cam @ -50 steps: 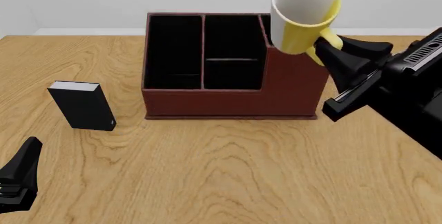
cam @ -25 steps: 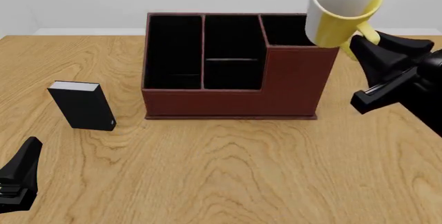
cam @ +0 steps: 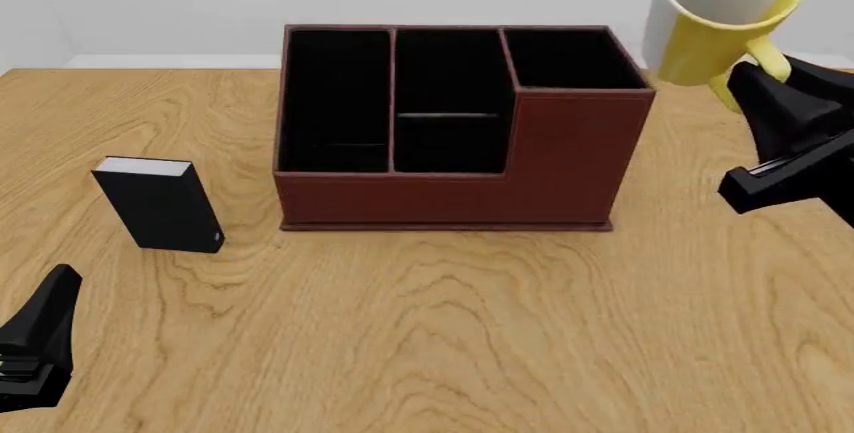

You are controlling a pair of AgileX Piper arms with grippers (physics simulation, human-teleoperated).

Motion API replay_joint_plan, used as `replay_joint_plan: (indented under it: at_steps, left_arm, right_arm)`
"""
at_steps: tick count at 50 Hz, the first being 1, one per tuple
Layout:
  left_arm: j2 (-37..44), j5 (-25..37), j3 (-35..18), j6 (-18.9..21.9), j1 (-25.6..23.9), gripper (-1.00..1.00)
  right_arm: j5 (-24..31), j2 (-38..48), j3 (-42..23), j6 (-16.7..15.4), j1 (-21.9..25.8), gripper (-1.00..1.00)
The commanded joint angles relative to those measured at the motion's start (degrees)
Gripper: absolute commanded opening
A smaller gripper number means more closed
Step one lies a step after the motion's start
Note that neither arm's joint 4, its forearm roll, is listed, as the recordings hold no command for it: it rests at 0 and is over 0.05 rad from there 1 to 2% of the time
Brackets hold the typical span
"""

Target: Pick up the yellow and white mug and place it to the right of the caddy.

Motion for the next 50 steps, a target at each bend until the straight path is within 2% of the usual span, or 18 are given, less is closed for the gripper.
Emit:
replay_joint_plan:
  at_steps: [1,24,37,38,40,41,43,50]
  left_arm:
    - [0.00,0.00,0.00,0.00,0.00,1.00]
    - [0.00,0.00,0.00,0.00,0.00,1.00]
    - [0.00,0.00,0.00,0.00,0.00,1.00]
    - [0.00,0.00,0.00,0.00,0.00,1.00]
    - [0.00,0.00,0.00,0.00,0.00,1.00]
    - [0.00,0.00,0.00,0.00,0.00,1.00]
    - [0.00,0.00,0.00,0.00,0.00,1.00]
    - [0.00,0.00,0.00,0.00,0.00,1.00]
  right_arm:
    - [0.44,-0.74,-0.37,0.53,-3.25,-1.00]
    - [-1.27,1.76,-0.86,0.94,-9.30,-1.00]
    - [-5.14,6.15,-0.88,2.39,-13.22,-1.00]
    - [-6.06,7.15,-0.75,2.74,-14.05,-1.00]
    - [-4.96,9.27,-2.42,7.04,-15.73,-1.00]
    - [-5.16,9.40,-2.51,7.44,-15.84,-1.00]
    - [-6.64,9.76,-1.83,5.20,-16.50,-1.00]
    - [-8.72,11.80,-0.53,5.04,-16.45,-1.00]
